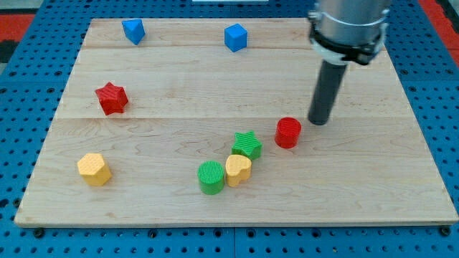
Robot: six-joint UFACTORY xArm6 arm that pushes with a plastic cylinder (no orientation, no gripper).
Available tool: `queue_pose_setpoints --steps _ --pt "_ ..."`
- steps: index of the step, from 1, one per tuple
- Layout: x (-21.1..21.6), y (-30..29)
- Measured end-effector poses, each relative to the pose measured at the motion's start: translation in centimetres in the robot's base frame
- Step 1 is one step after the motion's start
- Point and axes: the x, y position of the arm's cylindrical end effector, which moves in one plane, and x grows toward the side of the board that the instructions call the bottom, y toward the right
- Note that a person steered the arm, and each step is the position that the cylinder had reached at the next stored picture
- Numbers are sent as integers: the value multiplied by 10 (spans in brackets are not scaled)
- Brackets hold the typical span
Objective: Move the red circle to the top of the green star
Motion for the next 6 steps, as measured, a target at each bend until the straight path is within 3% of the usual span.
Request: queue_pose_setpoints --steps 1,3,4,6 --pt "29 -27" --pt "13 -121" --pt "-2 -124" --pt "-204 -67"
